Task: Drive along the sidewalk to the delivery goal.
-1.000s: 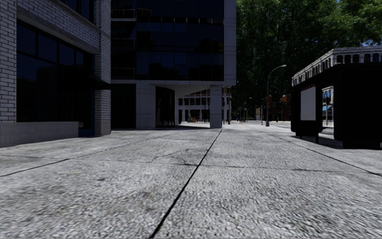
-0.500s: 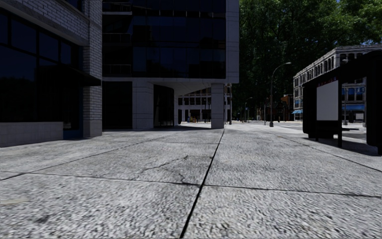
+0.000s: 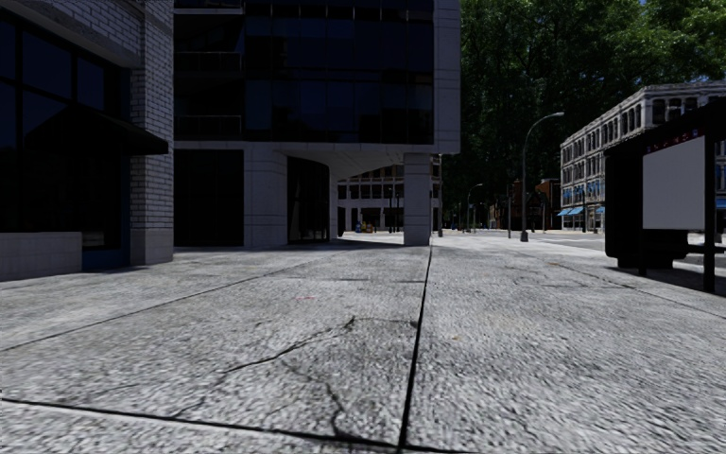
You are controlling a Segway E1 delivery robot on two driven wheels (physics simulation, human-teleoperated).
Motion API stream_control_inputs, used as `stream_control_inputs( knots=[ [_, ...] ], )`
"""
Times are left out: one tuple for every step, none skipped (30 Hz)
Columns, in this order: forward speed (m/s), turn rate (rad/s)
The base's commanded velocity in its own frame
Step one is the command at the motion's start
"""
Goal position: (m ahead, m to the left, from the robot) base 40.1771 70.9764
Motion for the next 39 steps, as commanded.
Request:
stream_control_inputs(
  knots=[
    [2.00,0.00],
    [2.00,0.00],
    [2.00,0.00],
    [2.00,0.00],
    [2.00,0.00],
    [2.00,0.00],
    [2.00,0.00],
    [2.00,0.00],
    [2.00,0.00],
    [2.00,0.00],
    [2.00,0.00],
    [2.00,0.00],
    [2.00,0.00],
    [2.00,0.00],
    [2.00,0.00],
    [2.00,0.00],
    [2.00,0.00],
    [2.00,0.00],
    [2.00,0.00],
    [2.00,0.00],
    [2.00,0.00],
    [2.00,0.00],
    [2.00,0.00],
    [2.00,0.00],
    [2.00,0.00],
    [2.00,0.00],
    [2.00,0.00],
    [2.00,0.00],
    [2.00,0.00],
    [2.00,0.00],
    [2.00,0.00],
    [2.00,0.00],
    [2.00,0.00],
    [2.00,0.00],
    [2.00,0.00],
    [2.00,0.00],
    [2.00,0.00],
    [2.00,0.00],
    [2.00,0.00]
  ],
)
